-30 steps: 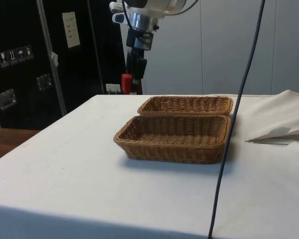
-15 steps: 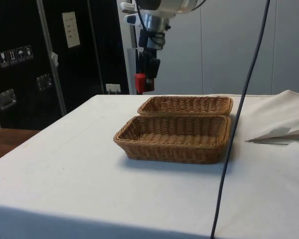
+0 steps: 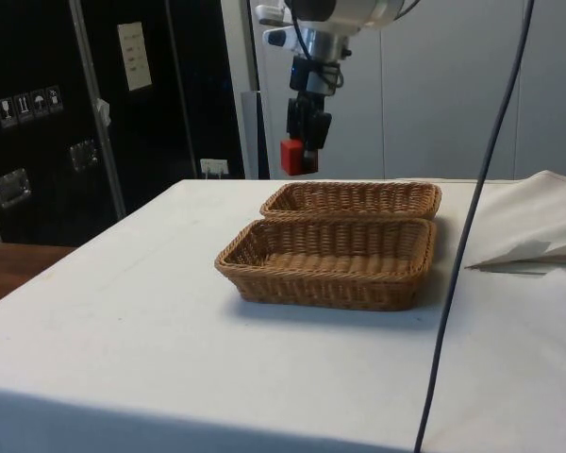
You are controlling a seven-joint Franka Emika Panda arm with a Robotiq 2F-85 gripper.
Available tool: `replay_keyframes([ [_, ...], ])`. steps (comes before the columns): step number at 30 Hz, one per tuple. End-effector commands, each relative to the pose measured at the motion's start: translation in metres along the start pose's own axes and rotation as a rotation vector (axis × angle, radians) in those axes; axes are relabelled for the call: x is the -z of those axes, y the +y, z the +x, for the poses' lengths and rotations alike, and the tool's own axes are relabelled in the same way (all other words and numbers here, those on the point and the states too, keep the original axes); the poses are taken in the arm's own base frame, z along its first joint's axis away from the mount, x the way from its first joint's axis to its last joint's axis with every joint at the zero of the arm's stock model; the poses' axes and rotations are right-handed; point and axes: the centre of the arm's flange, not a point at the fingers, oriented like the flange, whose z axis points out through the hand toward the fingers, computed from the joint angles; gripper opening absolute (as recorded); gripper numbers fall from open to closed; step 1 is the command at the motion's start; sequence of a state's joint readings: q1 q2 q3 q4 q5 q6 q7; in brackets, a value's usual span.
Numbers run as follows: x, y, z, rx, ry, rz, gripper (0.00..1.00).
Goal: Pick up the red cube and place it into the right basket.
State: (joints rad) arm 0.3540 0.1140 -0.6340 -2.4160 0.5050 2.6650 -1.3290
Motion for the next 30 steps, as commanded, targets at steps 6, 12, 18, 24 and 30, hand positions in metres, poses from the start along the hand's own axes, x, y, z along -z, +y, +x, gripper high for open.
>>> replay_keyframes([
  [6, -0.008, -0.015, -0.018, -0.003, 0.001, -0.007, 0.02],
  [12, -0.018, -0.025, -0.031, -0.01, -0.008, 0.01, 0.02],
  [18, -0.033, -0.03, -0.044, -0.015, -0.03, 0.027, 0.02],
  [24, -0.043, -0.031, -0.049, -0.019, -0.05, 0.035, 0.02],
  [30, -0.055, -0.033, -0.052, -0.034, -0.074, 0.041, 0.02],
])
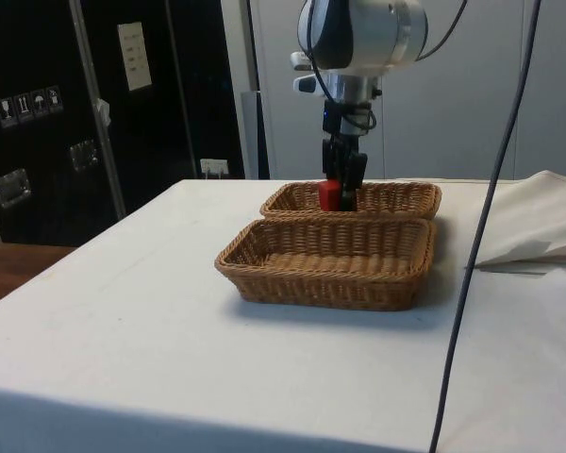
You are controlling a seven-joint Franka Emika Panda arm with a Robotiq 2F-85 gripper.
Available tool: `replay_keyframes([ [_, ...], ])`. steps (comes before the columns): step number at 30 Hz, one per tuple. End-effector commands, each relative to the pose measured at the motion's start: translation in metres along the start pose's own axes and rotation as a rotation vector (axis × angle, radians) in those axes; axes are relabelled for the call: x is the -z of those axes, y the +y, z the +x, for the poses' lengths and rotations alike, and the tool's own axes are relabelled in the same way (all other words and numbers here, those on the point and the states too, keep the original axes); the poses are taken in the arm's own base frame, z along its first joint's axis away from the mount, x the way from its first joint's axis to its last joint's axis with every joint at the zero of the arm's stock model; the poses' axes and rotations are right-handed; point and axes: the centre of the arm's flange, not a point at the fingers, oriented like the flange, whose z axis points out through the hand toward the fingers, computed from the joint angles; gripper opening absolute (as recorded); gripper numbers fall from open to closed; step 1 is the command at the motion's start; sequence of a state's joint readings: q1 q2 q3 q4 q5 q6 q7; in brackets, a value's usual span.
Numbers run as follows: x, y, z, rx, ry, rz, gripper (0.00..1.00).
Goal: Pick up the red cube and place it into the right basket.
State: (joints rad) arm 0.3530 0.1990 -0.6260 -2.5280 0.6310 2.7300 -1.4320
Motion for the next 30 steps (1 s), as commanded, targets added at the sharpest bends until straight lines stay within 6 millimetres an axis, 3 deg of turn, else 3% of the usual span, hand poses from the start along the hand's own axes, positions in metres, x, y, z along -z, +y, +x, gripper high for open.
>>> replay_keyframes([
  [1, -0.0023, -0.0013, 0.0002, -0.007, 0.01, -0.01, 0.02],
  [9, -0.0075, -0.0004, -0.0013, -0.022, -0.005, 0.002, 0.04],
  [11, -0.0073, 0.0002, -0.0016, -0.025, -0.006, 0.003, 0.32],
  [18, -0.009, 0.0006, -0.0018, -0.025, -0.015, 0.006, 0.97],
  [30, -0.0006, 0.0028, -0.0002, -0.022, -0.002, 0.006, 1.0],
])
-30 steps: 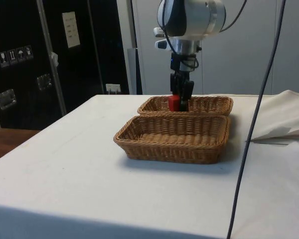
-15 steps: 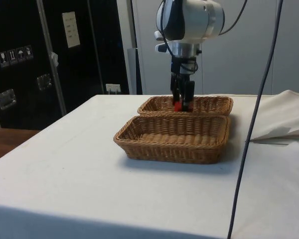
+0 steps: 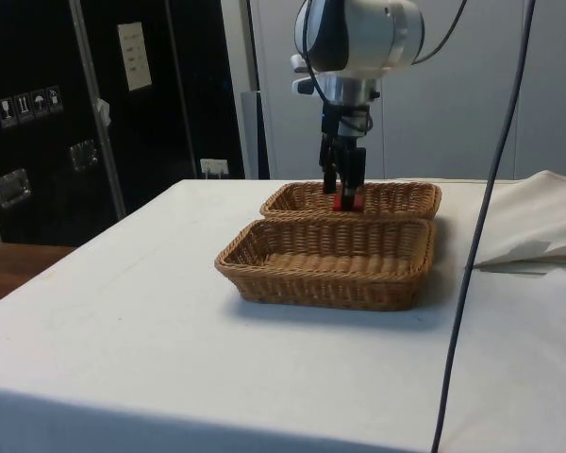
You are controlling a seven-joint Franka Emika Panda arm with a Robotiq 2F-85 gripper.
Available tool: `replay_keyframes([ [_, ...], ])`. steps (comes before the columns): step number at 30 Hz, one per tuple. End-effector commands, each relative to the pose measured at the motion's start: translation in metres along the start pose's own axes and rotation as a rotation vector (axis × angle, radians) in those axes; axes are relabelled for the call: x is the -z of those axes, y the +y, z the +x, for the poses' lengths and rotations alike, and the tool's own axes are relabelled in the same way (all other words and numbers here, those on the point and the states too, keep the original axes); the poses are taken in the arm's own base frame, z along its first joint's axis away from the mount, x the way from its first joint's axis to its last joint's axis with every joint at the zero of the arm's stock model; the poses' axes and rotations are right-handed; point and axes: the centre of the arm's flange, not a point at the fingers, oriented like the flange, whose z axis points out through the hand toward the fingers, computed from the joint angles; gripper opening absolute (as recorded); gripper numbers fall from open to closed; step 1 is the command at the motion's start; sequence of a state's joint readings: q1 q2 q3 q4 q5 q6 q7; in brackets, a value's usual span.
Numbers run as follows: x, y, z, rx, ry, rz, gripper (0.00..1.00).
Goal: Pick up the red cube and place it into the right basket.
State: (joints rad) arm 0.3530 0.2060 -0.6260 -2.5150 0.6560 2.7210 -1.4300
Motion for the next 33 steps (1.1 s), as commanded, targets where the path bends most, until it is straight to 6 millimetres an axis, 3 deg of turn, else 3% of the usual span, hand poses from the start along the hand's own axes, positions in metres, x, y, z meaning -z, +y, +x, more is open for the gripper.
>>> replay_keyframes([
  [1, 0.003, 0.001, -0.002, 0.004, -0.006, 0.002, 1.0],
  [33, 0.073, 0.007, 0.019, 0.208, 0.083, 0.034, 1.0],
])
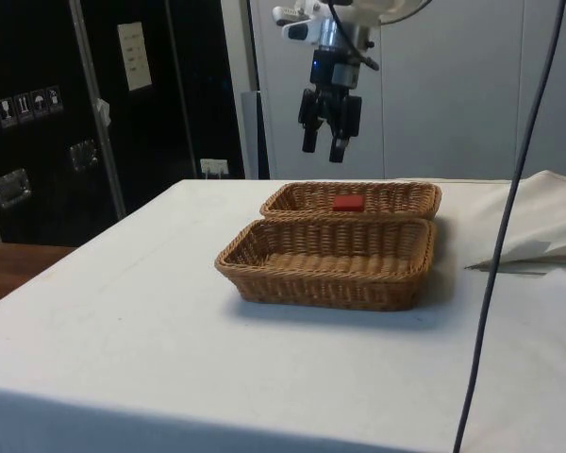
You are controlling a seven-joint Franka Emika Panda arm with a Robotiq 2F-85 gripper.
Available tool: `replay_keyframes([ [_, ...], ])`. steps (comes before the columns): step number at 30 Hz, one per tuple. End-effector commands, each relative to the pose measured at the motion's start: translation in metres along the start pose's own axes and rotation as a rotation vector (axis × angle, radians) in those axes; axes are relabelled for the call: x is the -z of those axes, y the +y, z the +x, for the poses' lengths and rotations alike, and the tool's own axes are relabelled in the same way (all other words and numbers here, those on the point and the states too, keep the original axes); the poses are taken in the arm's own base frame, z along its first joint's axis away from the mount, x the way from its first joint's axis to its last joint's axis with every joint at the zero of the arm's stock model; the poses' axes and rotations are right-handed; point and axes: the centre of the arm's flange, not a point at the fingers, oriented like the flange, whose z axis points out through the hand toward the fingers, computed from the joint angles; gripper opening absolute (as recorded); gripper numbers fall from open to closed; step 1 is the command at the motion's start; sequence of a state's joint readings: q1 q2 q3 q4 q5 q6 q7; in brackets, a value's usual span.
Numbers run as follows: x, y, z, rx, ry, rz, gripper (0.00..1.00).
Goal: Pick up the red cube and place it into the right basket.
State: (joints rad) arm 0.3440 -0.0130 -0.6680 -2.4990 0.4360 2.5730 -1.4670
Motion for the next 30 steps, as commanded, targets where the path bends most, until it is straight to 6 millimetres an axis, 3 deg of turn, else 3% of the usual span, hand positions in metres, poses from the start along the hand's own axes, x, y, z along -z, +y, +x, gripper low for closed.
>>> replay_keyframes([
  [1, 0.002, 0.001, -0.001, 0.012, -0.008, 0.0, 1.0],
  [30, 0.033, 0.004, 0.011, 0.198, 0.014, 0.011, 1.0],
])
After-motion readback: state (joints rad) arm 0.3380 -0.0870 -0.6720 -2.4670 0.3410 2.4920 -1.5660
